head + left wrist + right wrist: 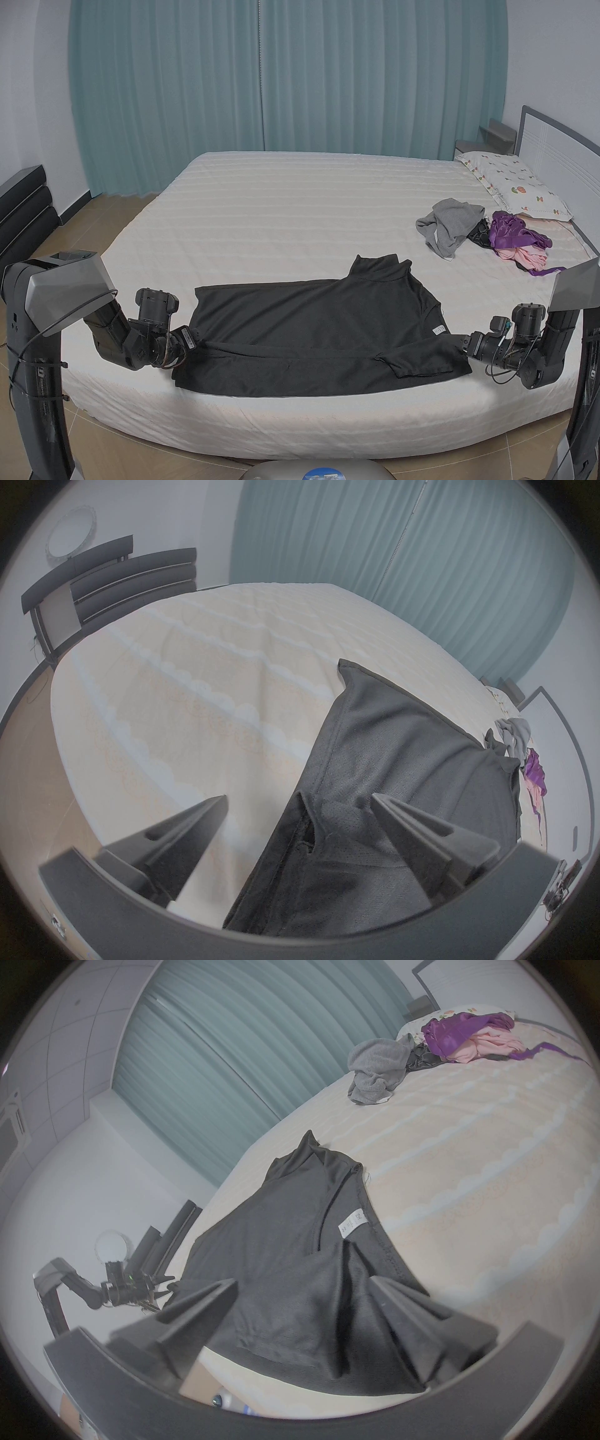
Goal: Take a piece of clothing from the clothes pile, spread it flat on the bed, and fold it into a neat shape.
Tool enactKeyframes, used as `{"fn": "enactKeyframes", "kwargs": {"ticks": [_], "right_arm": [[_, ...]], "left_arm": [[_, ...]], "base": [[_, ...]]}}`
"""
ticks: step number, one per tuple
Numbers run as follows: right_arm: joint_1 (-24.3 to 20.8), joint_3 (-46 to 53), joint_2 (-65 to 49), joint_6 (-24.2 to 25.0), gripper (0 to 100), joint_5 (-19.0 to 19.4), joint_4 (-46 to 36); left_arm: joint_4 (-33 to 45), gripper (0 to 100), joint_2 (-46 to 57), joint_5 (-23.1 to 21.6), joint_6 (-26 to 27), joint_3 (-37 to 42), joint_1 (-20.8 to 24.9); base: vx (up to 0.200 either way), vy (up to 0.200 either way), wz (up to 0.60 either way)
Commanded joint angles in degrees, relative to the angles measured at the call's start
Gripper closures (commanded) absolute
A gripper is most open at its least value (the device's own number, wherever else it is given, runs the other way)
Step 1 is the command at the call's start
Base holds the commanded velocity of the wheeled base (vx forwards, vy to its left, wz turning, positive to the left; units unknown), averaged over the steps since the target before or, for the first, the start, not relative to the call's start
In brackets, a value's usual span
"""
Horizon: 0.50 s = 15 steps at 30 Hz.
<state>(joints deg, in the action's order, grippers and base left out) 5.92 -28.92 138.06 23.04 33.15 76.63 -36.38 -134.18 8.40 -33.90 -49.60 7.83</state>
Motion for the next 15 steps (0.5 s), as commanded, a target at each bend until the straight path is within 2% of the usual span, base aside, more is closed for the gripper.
{"fn": "enactKeyframes", "kwargs": {"ticks": [1,5,9,11,14,15], "right_arm": [[-0.6,1.9,-1.7,3.8,0,0.1,3.2],[-1.5,5.4,-2.1,9.1,0,-0.3,9.2],[-2.2,7.4,-3.8,14.5,0,-1.5,11.1],[-3.0,7.5,-4.7,16.8,0,-3.1,11.2],[-4.9,7.1,-5.6,19.9,0,-8.0,11.2],[-4.9,7.1,-5.6,19.9,0,-8.0,11.2]], "left_arm": [[-0.1,0,0.8,-0.1,-1.4,0.4,-0.3],[-0.2,0,5.1,-1.9,-2.8,2.1,-1.4],[-0.2,0,10.2,-5.3,-3.3,4.9,-2.6],[-0.3,0,11.2,-6.4,-4.3,5.7,-2.6],[-0.3,0,11.6,-6.6,-8.3,5.6,-2.6],[-0.3,0,11.6,-6.6,-8.3,5.6,-2.6]], "base": [[0.000,0.000,0.00],[0.000,0.000,0.00],[0.000,0.000,0.00],[0.000,0.000,0.00],[0.000,0.000,0.00],[0.000,0.000,0.00]]}}
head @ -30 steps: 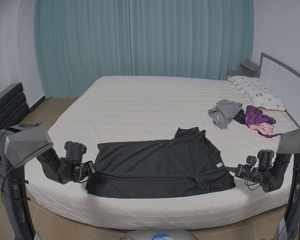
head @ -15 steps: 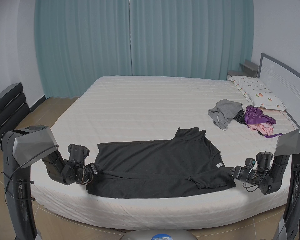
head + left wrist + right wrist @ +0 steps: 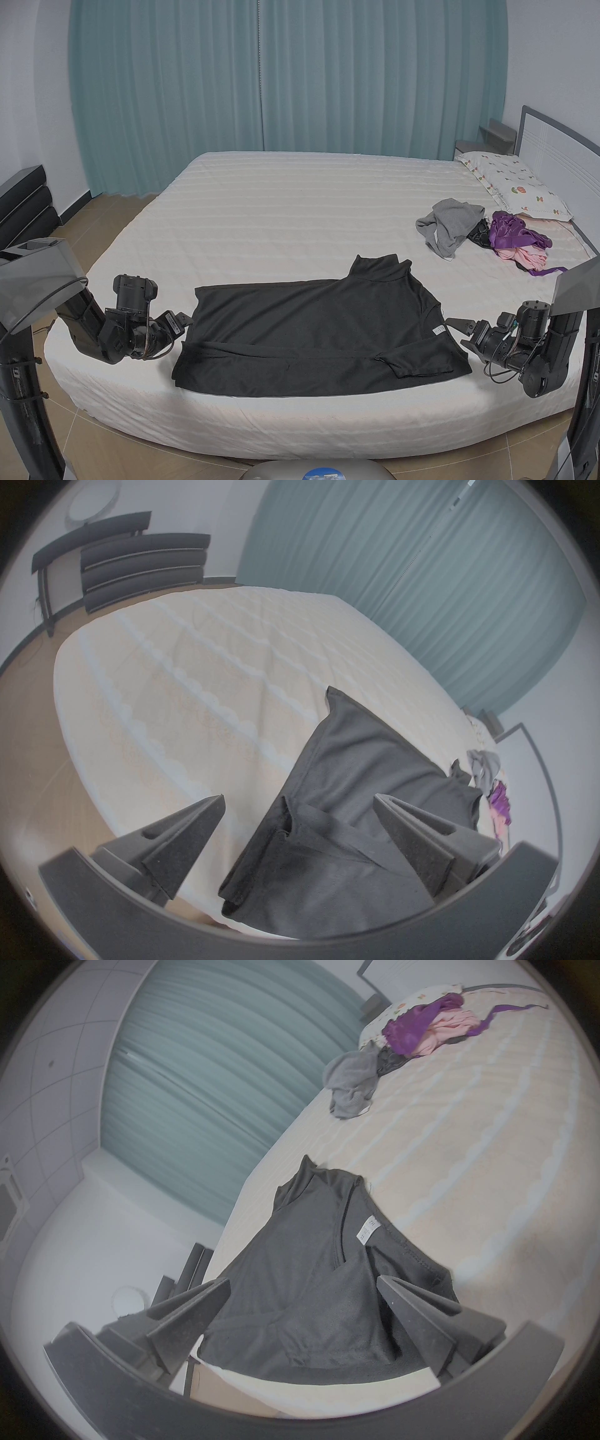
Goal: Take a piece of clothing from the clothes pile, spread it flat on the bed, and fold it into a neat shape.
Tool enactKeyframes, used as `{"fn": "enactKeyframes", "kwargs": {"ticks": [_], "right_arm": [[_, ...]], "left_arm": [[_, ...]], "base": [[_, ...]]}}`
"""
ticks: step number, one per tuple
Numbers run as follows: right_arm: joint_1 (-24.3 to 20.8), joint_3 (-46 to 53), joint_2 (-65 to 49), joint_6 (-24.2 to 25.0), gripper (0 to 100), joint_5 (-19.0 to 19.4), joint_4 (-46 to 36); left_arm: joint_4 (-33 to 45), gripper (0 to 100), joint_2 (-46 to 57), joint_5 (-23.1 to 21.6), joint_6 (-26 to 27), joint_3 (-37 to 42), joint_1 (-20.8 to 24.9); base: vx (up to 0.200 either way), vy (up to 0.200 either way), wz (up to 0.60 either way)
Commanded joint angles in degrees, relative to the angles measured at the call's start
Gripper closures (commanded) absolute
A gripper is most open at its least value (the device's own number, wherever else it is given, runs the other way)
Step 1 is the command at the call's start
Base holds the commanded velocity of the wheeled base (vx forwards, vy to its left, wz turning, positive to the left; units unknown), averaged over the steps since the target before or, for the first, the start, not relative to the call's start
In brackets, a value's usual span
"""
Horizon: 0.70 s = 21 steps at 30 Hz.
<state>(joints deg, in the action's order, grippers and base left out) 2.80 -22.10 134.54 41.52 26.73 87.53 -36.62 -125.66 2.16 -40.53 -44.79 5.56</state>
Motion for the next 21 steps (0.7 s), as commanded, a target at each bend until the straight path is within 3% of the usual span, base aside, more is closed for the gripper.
{"fn": "enactKeyframes", "kwargs": {"ticks": [1,4,9,21], "right_arm": [[-2.8,0.0,-2.4,2.9,0,-4.1,0.3],[-3.8,-0.3,-3.0,4.5,0,-6.6,0.2],[-3.6,0.0,-2.6,4.9,0,-6.5,0.3],[-3.8,0.2,-2.1,4.9,0,-6.4,0.3]], "left_arm": [[-0.1,0,2.9,-0.4,-3.1,0.5,-0.3],[-0.1,0,2.8,-0.7,-4.2,0.4,-0.2],[-0.2,0,2.4,-0.7,-7.6,-0.7,-0.2],[-6.0,0,0.9,-0.7,-7.9,1.8,0.6]], "base": [[0.000,0.000,0.00],[0.000,0.000,0.00],[0.000,0.000,0.00],[0.000,0.000,0.00]]}}
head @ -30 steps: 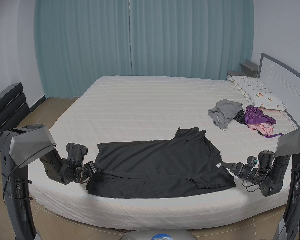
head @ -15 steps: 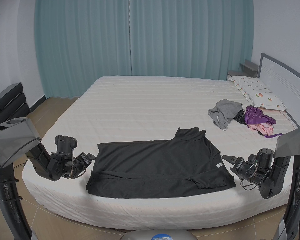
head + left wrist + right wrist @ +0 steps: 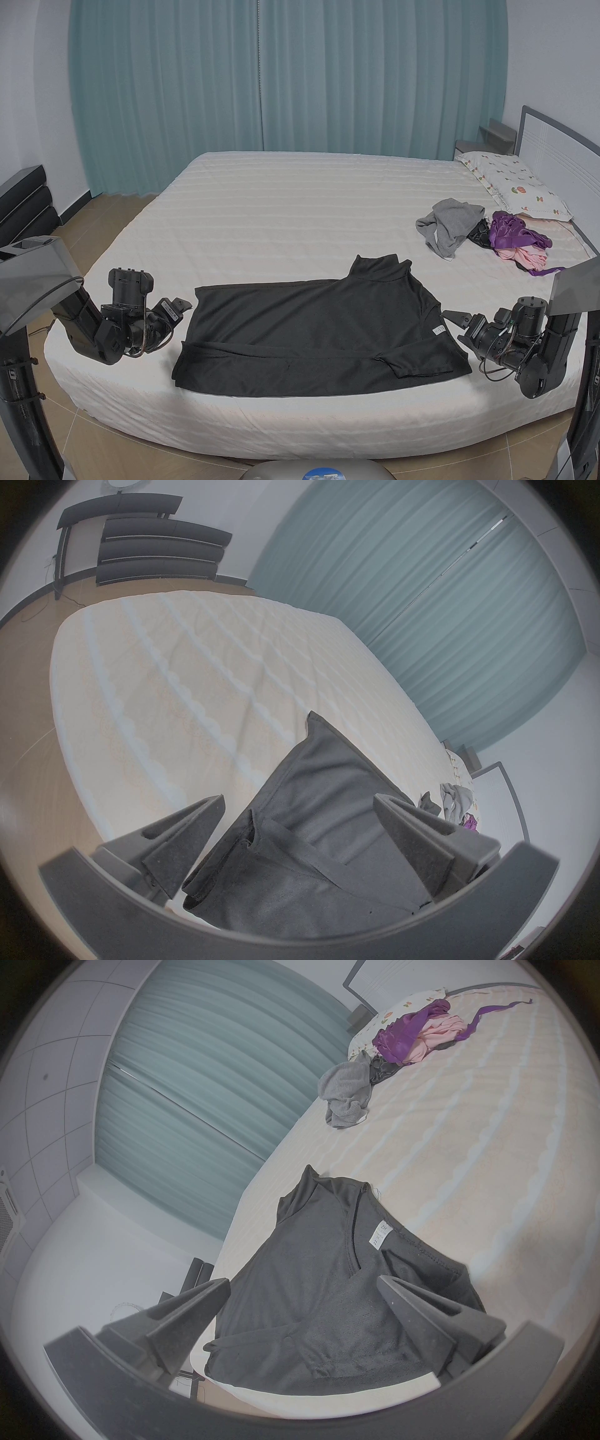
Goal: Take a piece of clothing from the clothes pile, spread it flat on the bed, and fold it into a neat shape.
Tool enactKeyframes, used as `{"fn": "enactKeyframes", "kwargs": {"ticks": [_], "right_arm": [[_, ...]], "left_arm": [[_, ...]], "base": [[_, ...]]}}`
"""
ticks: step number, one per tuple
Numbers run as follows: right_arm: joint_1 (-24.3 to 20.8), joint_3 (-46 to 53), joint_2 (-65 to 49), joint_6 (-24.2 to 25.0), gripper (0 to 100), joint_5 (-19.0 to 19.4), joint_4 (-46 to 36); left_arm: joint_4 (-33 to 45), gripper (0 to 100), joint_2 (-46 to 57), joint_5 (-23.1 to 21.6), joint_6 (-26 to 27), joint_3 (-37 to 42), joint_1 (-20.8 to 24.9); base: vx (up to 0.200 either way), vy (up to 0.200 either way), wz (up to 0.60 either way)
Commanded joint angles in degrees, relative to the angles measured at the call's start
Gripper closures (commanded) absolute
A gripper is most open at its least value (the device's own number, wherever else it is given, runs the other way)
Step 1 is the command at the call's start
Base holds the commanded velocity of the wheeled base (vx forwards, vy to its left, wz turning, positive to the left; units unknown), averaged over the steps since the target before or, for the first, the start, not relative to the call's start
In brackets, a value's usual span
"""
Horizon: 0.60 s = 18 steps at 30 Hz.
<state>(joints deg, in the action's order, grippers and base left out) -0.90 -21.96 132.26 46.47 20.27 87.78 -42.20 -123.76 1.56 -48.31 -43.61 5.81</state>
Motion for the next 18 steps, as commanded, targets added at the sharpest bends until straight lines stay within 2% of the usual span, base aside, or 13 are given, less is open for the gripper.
{"fn": "enactKeyframes", "kwargs": {"ticks": [1,8,14,18], "right_arm": [[0.0,0.2,0.2,-0.1,0,0.1,0.0],[0.0,0.2,0.5,-0.1,0,0.1,0.0],[-0.1,0.2,0.6,-0.1,0,0.1,0.0],[-0.1,0.2,0.6,-0.1,0,0.1,0.0]], "left_arm": [[-0.5,0,-1.1,-0.1,-0.1,0.6,0.3],[-0.4,0,-1.5,-0.1,-0.4,0.6,0.9],[-0.3,0,-1.6,0.0,-0.4,0.6,1.1],[-0.2,0,-1.6,0.0,-0.4,0.5,1.2]], "base": [[0.000,0.000,0.00],[0.000,0.000,0.00],[0.000,-0.200,0.00],[0.000,0.000,0.00]]}}
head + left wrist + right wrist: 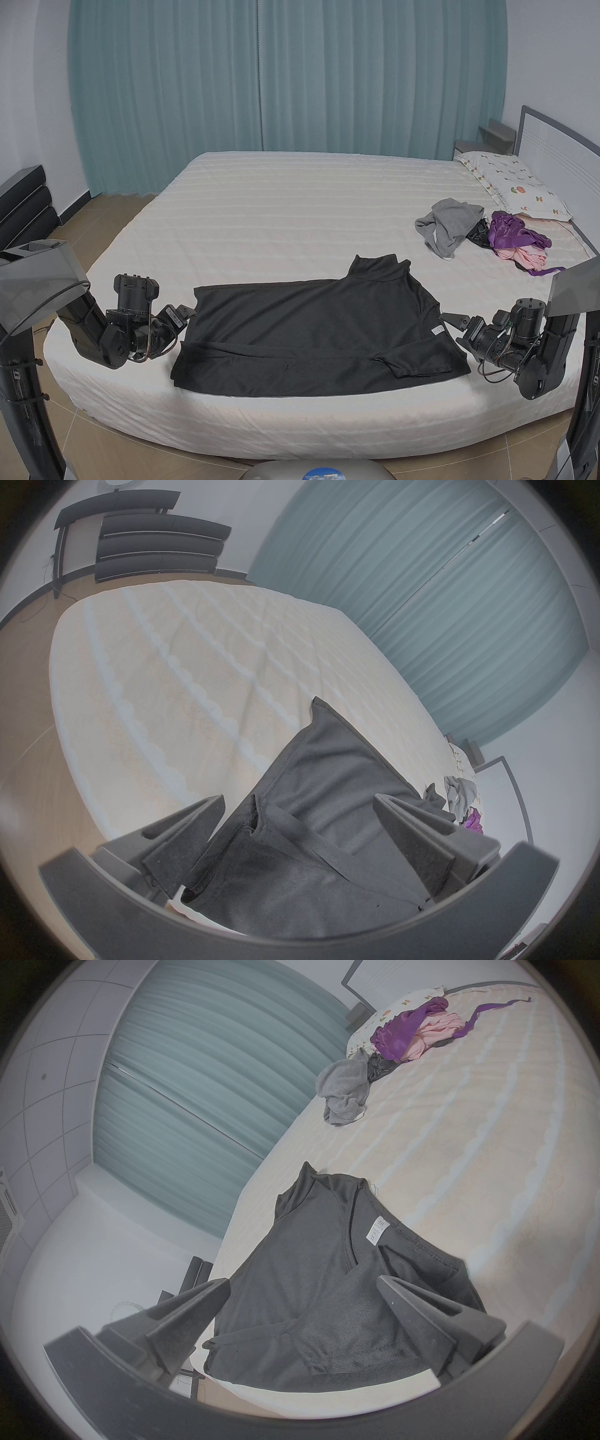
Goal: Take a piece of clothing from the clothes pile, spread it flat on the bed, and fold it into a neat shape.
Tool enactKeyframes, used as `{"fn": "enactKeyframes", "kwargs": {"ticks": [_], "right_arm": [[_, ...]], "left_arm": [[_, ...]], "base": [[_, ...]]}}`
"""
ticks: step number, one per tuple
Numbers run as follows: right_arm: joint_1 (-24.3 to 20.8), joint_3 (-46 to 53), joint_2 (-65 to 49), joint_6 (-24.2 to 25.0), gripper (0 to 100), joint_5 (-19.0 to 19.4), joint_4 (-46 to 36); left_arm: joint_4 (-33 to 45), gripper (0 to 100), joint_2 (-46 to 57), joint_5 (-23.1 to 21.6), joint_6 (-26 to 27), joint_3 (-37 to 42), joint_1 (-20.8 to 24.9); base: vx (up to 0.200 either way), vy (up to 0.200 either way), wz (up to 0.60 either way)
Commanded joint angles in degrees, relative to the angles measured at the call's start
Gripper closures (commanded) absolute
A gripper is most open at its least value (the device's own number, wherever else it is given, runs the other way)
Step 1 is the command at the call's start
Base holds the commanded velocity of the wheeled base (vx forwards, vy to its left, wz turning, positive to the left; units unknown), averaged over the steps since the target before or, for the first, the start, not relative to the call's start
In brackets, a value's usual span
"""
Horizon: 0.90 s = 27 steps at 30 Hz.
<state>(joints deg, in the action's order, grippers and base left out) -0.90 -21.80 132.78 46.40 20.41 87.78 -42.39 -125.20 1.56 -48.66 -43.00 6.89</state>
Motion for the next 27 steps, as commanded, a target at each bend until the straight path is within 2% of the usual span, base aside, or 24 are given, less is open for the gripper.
{"fn": "enactKeyframes", "kwargs": {"ticks": [1,7,11,20,27], "right_arm": [[-0.1,0.0,0.1,0.0,0,0.0,0.0],[-0.1,0.1,0.5,0.0,0,-0.1,0.2],[-0.1,0.1,0.5,0.0,0,-0.1,0.4],[-0.8,0.3,1.0,-0.1,0,-0.2,0.4],[-0.9,0.3,1.6,-0.1,0,-0.3,0.5]], "left_arm": [[-0.1,0,-0.1,0.0,0.0,-0.1,0.1],[-0.2,0,0.0,0.3,-0.1,-0.3,0.1],[-0.6,0,0.7,-0.3,-2.5,-0.1,-0.2],[-0.4,0,0.1,-0.3,-2.6,-0.7,-0.2],[-0.4,0,-0.2,-0.3,-2.5,-1.1,-0.3]], "base": [[0.000,0.000,0.00],[0.000,0.000,0.00],[0.000,0.000,0.00],[0.200,0.000,0.00],[0.000,0.000,0.00]]}}
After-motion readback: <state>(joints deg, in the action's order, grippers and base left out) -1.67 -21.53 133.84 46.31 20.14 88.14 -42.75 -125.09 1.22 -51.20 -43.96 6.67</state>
